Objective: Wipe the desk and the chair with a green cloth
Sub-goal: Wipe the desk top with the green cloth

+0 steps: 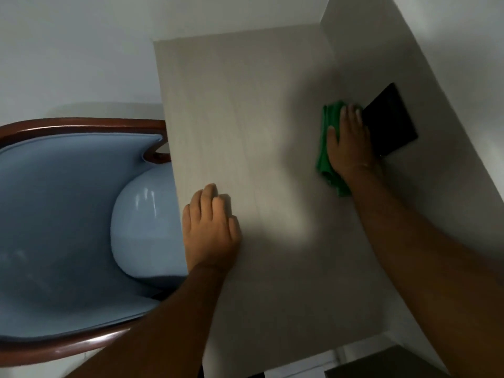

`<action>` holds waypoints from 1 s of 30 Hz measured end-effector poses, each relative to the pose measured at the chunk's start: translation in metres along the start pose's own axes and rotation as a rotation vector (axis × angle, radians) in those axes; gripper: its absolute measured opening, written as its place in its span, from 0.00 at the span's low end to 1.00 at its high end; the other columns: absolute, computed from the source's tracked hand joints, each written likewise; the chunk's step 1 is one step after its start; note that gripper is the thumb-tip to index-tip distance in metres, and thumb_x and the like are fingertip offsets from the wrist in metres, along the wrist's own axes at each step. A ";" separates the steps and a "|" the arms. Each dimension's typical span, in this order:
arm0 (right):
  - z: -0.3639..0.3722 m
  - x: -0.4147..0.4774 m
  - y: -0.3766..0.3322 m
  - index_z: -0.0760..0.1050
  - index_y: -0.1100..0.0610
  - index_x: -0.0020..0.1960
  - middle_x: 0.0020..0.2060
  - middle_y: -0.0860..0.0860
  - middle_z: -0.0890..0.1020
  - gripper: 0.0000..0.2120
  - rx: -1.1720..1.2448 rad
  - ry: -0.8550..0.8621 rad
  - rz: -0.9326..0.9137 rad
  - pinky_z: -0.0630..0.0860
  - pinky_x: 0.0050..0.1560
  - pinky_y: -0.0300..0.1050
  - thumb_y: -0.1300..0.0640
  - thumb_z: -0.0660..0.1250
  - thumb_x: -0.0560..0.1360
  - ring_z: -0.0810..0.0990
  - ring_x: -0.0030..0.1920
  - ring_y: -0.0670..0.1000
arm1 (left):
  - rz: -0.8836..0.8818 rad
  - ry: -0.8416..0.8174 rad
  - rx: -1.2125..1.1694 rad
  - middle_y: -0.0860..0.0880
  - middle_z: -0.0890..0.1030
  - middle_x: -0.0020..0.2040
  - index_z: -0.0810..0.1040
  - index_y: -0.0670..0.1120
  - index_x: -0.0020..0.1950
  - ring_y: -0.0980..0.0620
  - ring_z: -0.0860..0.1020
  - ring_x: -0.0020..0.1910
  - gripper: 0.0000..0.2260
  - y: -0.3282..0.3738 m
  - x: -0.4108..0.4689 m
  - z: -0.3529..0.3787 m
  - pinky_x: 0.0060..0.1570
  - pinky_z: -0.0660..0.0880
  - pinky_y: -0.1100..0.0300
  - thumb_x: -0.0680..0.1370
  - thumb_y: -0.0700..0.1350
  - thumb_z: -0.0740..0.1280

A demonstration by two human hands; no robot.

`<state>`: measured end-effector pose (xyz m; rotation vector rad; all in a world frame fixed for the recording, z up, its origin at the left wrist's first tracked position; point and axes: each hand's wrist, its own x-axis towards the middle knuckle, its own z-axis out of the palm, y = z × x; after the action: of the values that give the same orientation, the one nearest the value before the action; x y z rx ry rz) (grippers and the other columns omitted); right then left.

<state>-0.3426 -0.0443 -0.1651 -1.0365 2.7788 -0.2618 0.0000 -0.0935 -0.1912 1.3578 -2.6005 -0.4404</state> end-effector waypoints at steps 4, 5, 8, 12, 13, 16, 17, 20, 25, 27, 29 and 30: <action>0.005 0.066 -0.020 0.48 0.59 0.86 0.85 0.57 0.51 0.32 -0.024 0.008 0.009 0.46 0.85 0.55 0.47 0.49 0.87 0.48 0.86 0.57 | -0.005 -0.016 -0.003 0.38 0.71 0.79 0.70 0.43 0.70 0.36 0.67 0.78 0.19 0.003 0.002 0.000 0.81 0.62 0.40 0.79 0.44 0.64; 0.008 0.072 -0.032 0.49 0.60 0.85 0.85 0.59 0.52 0.32 -0.042 0.008 0.014 0.47 0.85 0.55 0.47 0.50 0.86 0.50 0.85 0.58 | -0.012 -0.025 0.003 0.38 0.70 0.79 0.70 0.42 0.70 0.35 0.66 0.78 0.19 0.002 0.002 0.000 0.81 0.62 0.40 0.79 0.44 0.64; 0.022 0.046 -0.088 0.49 0.60 0.85 0.85 0.58 0.54 0.32 -0.091 -0.018 -0.140 0.49 0.85 0.55 0.46 0.49 0.86 0.52 0.85 0.58 | -0.024 -0.061 -0.004 0.38 0.70 0.80 0.71 0.42 0.71 0.35 0.66 0.78 0.21 0.001 0.000 -0.004 0.82 0.62 0.39 0.79 0.46 0.62; 0.043 -0.038 -0.140 0.52 0.55 0.86 0.85 0.53 0.55 0.32 -0.110 -0.048 -0.506 0.52 0.85 0.54 0.43 0.48 0.86 0.53 0.85 0.54 | -0.032 -0.060 -0.022 0.37 0.71 0.79 0.73 0.41 0.71 0.33 0.67 0.77 0.22 0.002 -0.001 -0.008 0.80 0.64 0.36 0.79 0.47 0.61; 0.045 -0.055 -0.139 0.52 0.55 0.86 0.85 0.52 0.56 0.32 -0.102 -0.049 -0.556 0.52 0.85 0.53 0.43 0.48 0.85 0.54 0.85 0.53 | -0.030 -0.051 -0.021 0.37 0.71 0.79 0.74 0.40 0.71 0.33 0.67 0.77 0.22 0.002 -0.002 -0.008 0.79 0.64 0.36 0.79 0.47 0.61; 0.045 -0.075 -0.112 0.56 0.53 0.85 0.85 0.51 0.58 0.30 -0.048 -0.008 -0.501 0.54 0.84 0.51 0.44 0.49 0.86 0.56 0.85 0.50 | -0.023 -0.028 -0.021 0.36 0.72 0.78 0.75 0.39 0.71 0.32 0.68 0.77 0.23 0.004 0.000 -0.006 0.79 0.65 0.36 0.78 0.47 0.62; 0.044 -0.072 -0.100 0.57 0.54 0.85 0.85 0.51 0.58 0.30 -0.038 0.015 -0.434 0.55 0.84 0.52 0.44 0.50 0.86 0.57 0.85 0.51 | -0.026 -0.025 -0.025 0.36 0.73 0.78 0.75 0.39 0.71 0.32 0.69 0.76 0.23 0.004 0.002 -0.005 0.79 0.65 0.36 0.78 0.47 0.61; 0.035 -0.037 -0.062 0.56 0.57 0.85 0.84 0.55 0.59 0.30 -0.037 0.050 -0.149 0.57 0.83 0.56 0.47 0.51 0.85 0.57 0.84 0.54 | -0.033 -0.013 -0.047 0.36 0.73 0.78 0.76 0.38 0.70 0.32 0.69 0.76 0.23 0.003 0.004 -0.002 0.78 0.66 0.36 0.78 0.47 0.59; 0.014 0.057 -0.027 0.54 0.60 0.85 0.85 0.57 0.56 0.30 0.008 0.082 0.108 0.53 0.84 0.56 0.50 0.52 0.86 0.54 0.85 0.57 | -0.044 -0.018 -0.075 0.39 0.73 0.79 0.77 0.41 0.70 0.34 0.68 0.77 0.21 -0.002 0.005 0.003 0.79 0.66 0.37 0.79 0.45 0.60; 0.007 0.092 -0.029 0.54 0.60 0.85 0.85 0.57 0.56 0.29 0.017 0.071 0.084 0.53 0.84 0.55 0.51 0.52 0.86 0.54 0.85 0.56 | -0.039 -0.023 -0.083 0.39 0.72 0.79 0.76 0.42 0.72 0.34 0.68 0.77 0.22 -0.003 0.006 0.005 0.79 0.66 0.36 0.79 0.45 0.61; 0.001 0.126 -0.039 0.53 0.59 0.85 0.85 0.57 0.55 0.30 0.014 0.044 0.026 0.53 0.84 0.55 0.50 0.52 0.86 0.53 0.85 0.56 | -0.028 -0.036 -0.080 0.40 0.71 0.80 0.73 0.44 0.75 0.36 0.67 0.79 0.24 -0.003 0.008 0.005 0.79 0.65 0.34 0.79 0.46 0.60; -0.001 0.142 -0.043 0.53 0.59 0.85 0.85 0.57 0.55 0.30 0.012 0.037 0.001 0.52 0.84 0.55 0.50 0.52 0.86 0.52 0.85 0.56 | -0.022 -0.053 -0.077 0.41 0.68 0.82 0.71 0.46 0.78 0.38 0.64 0.81 0.26 -0.002 0.009 0.005 0.81 0.63 0.35 0.79 0.47 0.59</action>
<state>-0.4215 -0.1696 -0.1677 -1.0374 2.8068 -0.3000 -0.0052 -0.1012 -0.1965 1.3685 -2.5835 -0.5811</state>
